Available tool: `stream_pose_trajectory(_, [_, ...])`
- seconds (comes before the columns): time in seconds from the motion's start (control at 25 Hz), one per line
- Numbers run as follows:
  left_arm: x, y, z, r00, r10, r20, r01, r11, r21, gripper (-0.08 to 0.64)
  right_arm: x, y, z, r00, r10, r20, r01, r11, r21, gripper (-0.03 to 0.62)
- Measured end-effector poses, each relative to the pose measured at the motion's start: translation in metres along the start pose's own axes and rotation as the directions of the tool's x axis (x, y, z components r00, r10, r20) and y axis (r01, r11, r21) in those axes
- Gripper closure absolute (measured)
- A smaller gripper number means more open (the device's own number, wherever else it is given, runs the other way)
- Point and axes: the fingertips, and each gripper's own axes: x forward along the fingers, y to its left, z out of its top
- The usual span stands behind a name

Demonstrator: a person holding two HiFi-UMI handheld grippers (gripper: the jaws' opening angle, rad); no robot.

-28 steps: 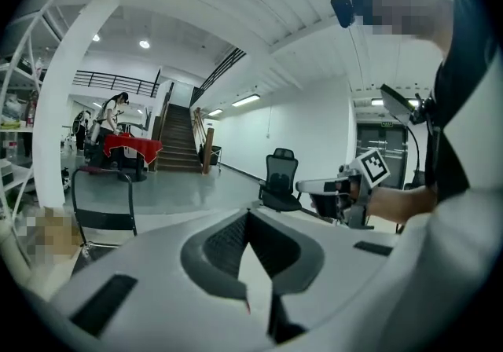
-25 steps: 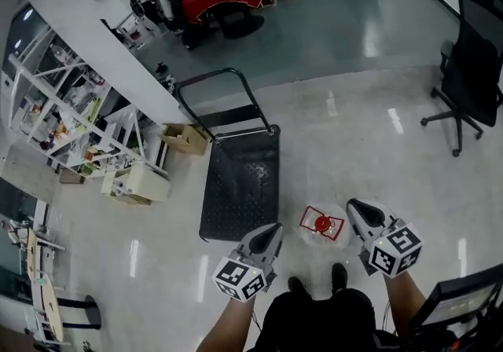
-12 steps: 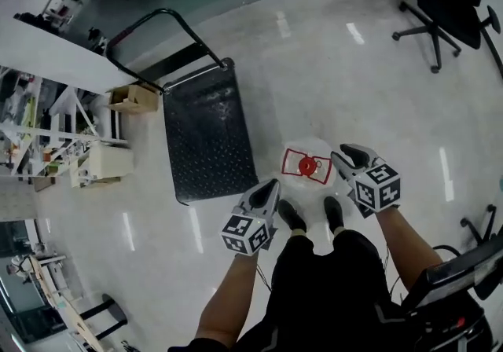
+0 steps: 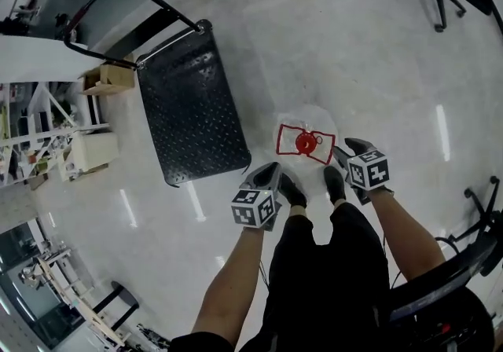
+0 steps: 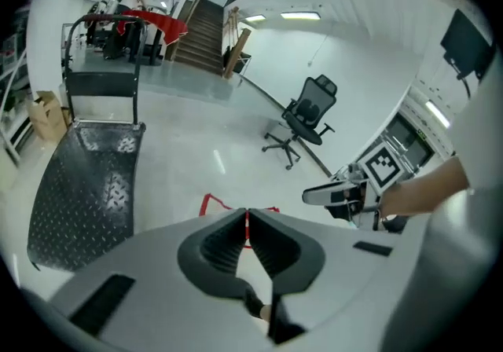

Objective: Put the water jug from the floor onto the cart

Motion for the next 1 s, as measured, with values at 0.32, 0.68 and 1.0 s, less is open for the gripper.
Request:
stream_pose_trajectory(0.32, [0.033,0.023,-0.041,0.995,0.004,-0.101,-0.016,0.994,-0.112,0.569,0.057,-0.024,-0.048,0.997,-0.01,-0.08,0.029,0.972,0.232,0.4])
stream_pose_trajectory(0.68, [0.049,0.032,-0.084,0.982,-0.016,-0.19,-0.003,0.995,-0.101,0.569,0.094,-0.038,-0.079,0.994,-0.005,-0.112,0.044,0.936,0.35,0.399])
stream_pose_trajectory(1.0, [0.035,0.033,-0.091,0.987,-0.011,-0.158,-0.001,0.997,-0.078,0.569,0.11,-0.038,-0.082,0.992,0.027,-0.127,0.019,0.938,0.346,0.477])
